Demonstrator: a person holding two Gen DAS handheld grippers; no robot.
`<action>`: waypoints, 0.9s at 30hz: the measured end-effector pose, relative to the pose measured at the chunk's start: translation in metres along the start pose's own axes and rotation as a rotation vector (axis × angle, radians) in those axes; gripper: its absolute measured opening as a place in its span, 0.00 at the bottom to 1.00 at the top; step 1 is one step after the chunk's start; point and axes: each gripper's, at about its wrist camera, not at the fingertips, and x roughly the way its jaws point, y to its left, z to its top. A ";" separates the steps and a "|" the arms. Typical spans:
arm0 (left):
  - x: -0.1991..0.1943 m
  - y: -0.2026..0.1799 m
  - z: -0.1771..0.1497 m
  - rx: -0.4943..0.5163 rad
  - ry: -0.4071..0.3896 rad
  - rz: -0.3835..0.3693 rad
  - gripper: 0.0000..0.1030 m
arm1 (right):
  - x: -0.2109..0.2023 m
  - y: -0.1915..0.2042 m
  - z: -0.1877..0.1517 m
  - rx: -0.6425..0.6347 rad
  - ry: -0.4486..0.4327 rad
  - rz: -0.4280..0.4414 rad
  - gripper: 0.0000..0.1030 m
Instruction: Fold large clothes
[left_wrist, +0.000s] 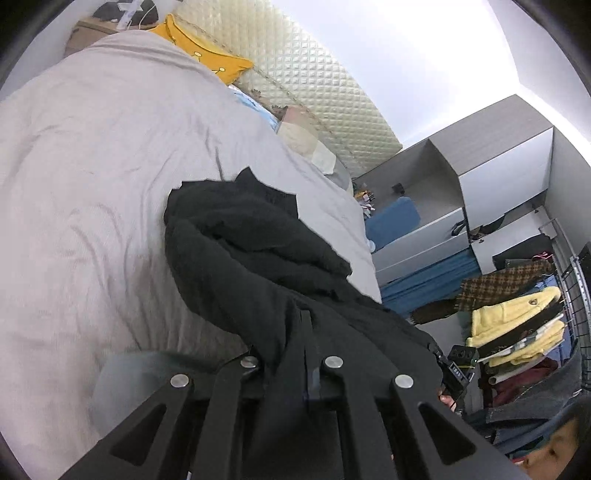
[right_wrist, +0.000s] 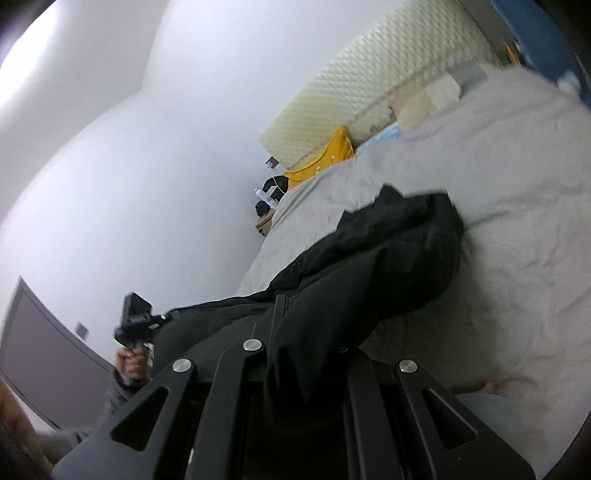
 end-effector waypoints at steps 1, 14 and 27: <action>0.000 -0.005 -0.002 0.001 -0.004 -0.001 0.05 | -0.006 0.003 0.000 -0.003 0.001 -0.005 0.07; 0.054 -0.028 0.095 0.058 -0.041 0.111 0.06 | 0.053 -0.061 0.093 0.140 0.004 -0.089 0.07; 0.185 -0.011 0.197 0.036 0.015 0.379 0.06 | 0.161 -0.161 0.172 0.311 0.100 -0.269 0.08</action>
